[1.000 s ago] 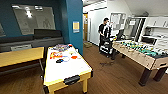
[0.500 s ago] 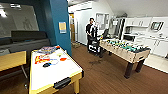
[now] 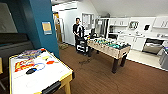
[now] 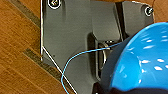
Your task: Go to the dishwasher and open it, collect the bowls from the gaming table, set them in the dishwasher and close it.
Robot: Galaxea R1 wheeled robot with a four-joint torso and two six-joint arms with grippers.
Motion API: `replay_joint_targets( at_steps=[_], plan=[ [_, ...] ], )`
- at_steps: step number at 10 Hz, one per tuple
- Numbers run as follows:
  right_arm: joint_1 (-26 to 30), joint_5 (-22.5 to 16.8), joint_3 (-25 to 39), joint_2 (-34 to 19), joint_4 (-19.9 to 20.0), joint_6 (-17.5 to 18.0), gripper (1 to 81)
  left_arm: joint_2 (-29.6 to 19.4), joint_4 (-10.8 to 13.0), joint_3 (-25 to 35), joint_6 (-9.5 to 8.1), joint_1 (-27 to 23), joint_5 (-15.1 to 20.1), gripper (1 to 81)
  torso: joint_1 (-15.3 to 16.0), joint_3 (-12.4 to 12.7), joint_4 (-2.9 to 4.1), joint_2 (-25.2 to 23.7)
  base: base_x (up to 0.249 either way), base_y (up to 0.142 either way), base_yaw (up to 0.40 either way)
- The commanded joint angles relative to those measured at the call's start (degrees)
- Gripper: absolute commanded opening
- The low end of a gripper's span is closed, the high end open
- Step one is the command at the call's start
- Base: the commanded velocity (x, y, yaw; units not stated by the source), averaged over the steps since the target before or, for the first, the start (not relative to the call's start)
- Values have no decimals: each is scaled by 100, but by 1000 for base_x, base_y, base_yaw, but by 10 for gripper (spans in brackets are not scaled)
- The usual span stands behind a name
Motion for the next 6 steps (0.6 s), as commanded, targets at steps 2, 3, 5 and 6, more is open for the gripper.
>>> replay_joint_targets(
  at_steps=[2,3,5,6],
  plan=[
    [239,-321,-118,-47,-59,-22,10,95,51,-10,7,-256,444,10,7,0,0,0,0,0,-385],
    [239,-321,-127,-47,-59,-22,10,113,51,-10,7,-265,444,10,7,0,0,0,0,0,-385],
    [239,-321,-127,-38,-59,-22,10,104,51,-10,16,-265,444,10,7,0,0,0,0,0,-385],
    [239,-313,-127,-38,-59,-22,10,113,51,-10,16,-257,444,10,7,0,0,-2,0,0,-385]
  ],
)
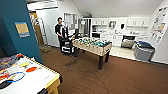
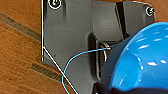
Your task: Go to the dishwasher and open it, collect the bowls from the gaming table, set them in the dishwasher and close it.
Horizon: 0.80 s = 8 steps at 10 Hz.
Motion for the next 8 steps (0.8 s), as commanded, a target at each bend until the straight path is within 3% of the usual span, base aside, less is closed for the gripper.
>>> replay_joint_targets(
  at_steps=[1,8],
  plan=[
    [230,-310,-1,-73,-57,-22,10,39,38,59,15,-267,455,10,7,0,0,0,0,0,-385],
    [239,-319,-27,-64,-66,-22,10,48,46,50,16,-267,455,10,7,0,0,0,0,0,-384]
  ],
)
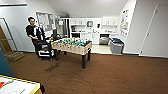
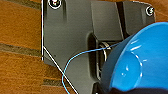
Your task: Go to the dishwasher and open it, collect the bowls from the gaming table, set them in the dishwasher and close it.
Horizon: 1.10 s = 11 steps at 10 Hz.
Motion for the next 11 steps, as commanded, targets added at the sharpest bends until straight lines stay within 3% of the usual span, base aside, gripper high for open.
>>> replay_joint_targets(
  at_steps=[1,8,9,11],
  plan=[
    [239,-321,3,-88,-72,-31,10,56,44,50,7,-275,470,10,7,0,0,0,0,0,-382],
    [231,-321,3,-79,-99,-31,10,47,35,50,7,-268,471,10,7,2,0,0,0,0,-378],
    [239,-321,3,-79,-108,-31,10,38,35,50,7,-276,471,10,7,2,0,0,0,-204,0],
    [248,-321,3,-79,-108,-31,10,30,35,50,7,-267,471,10,7,2,0,0,38,-48,0]
  ],
)
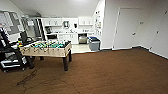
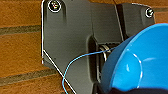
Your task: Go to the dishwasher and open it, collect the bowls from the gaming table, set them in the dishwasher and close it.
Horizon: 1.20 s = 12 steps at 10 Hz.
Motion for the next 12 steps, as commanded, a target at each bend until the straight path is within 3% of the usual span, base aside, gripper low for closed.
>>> replay_joint_targets(
  at_steps=[1,9,12],
  plan=[
    [292,-304,17,-79,-55,-26,10,16,34,72,-9,-237,479,10,7,0,0,0,0,0,0],
    [274,-304,17,-70,-82,-26,10,51,25,72,-18,-219,479,10,7,0,0,0,0,0,0],
    [274,-304,17,-70,-108,-26,10,51,25,72,-9,-219,479,10,7,2,0,-11,103,0,0]
  ],
)
